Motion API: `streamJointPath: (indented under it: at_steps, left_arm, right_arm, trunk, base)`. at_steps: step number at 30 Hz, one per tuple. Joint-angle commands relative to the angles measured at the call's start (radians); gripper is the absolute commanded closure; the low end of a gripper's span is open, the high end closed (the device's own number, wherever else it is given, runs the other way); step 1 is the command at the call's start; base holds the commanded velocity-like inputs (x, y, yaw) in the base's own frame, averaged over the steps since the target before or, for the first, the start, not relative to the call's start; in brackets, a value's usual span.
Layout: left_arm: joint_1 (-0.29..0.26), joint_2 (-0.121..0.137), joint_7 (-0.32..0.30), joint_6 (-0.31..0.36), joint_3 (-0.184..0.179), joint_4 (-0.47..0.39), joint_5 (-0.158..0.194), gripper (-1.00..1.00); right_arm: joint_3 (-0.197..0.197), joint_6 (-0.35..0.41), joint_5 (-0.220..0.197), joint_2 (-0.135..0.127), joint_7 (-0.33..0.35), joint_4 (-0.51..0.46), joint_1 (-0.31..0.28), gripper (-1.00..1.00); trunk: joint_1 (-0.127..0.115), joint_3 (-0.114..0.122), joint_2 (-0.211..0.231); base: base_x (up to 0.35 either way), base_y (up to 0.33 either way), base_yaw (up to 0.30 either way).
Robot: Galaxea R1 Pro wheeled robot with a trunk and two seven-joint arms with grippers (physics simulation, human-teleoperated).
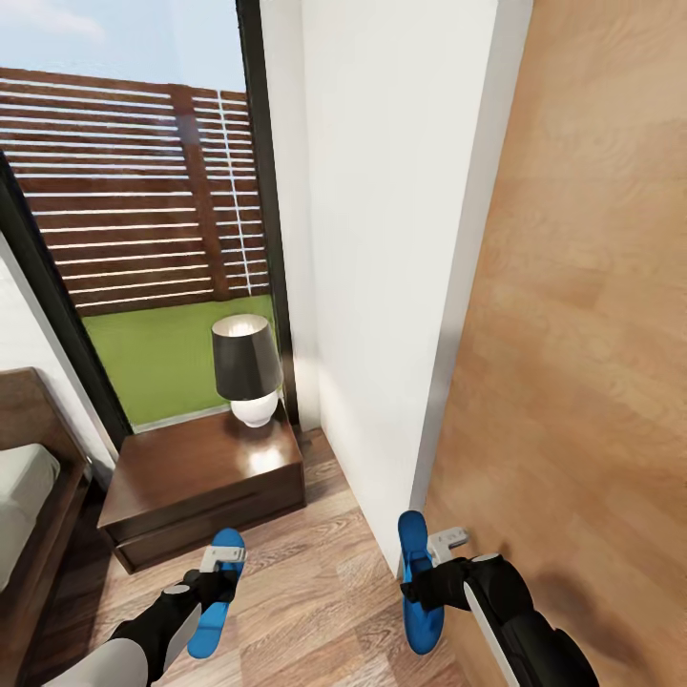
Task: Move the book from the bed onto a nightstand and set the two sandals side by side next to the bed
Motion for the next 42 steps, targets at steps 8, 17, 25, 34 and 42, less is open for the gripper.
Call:
streamJointPath:
  at_steps: [8, 17, 25, 34, 42]
  left_arm:
    - [0.0, 0.0, -0.005, 0.004, 0.004, -0.002, -0.005, 1.0]
    - [0.0, 0.0, -0.005, 0.005, 0.004, -0.002, 0.001, 1.0]
    - [0.0, 0.0, -0.005, 0.005, 0.004, -0.002, -0.002, 1.0]
    - [0.0, 0.0, -0.005, 0.008, 0.004, -0.002, -0.005, 1.0]
    - [0.0, 0.0, -0.005, 0.015, 0.003, -0.002, -0.006, 1.0]
  right_arm:
    - [0.002, 0.004, 0.007, 0.0, 0.006, -0.001, -0.001, 1.0]
    - [0.003, 0.004, 0.007, 0.002, 0.006, -0.001, -0.001, 1.0]
    - [0.003, 0.004, 0.007, 0.001, 0.005, 0.001, -0.001, 1.0]
    - [0.003, 0.004, 0.007, 0.001, 0.005, 0.006, -0.001, 1.0]
    - [0.003, 0.004, 0.007, 0.001, 0.005, 0.007, -0.001, 1.0]
  trunk:
    - [0.0, -0.001, -0.001]
    - [0.0, -0.006, -0.001]
    - [0.0, -0.015, -0.001]
    - [0.0, -0.025, -0.001]
    - [0.0, -0.028, -0.001]
  base:
    - [0.0, 0.0, 0.0]
    - [0.0, 0.0, 0.096]
    - [0.0, 0.0, 0.181]
    - [0.004, 0.0, 0.183]
    - [0.117, 0.0, 0.058]
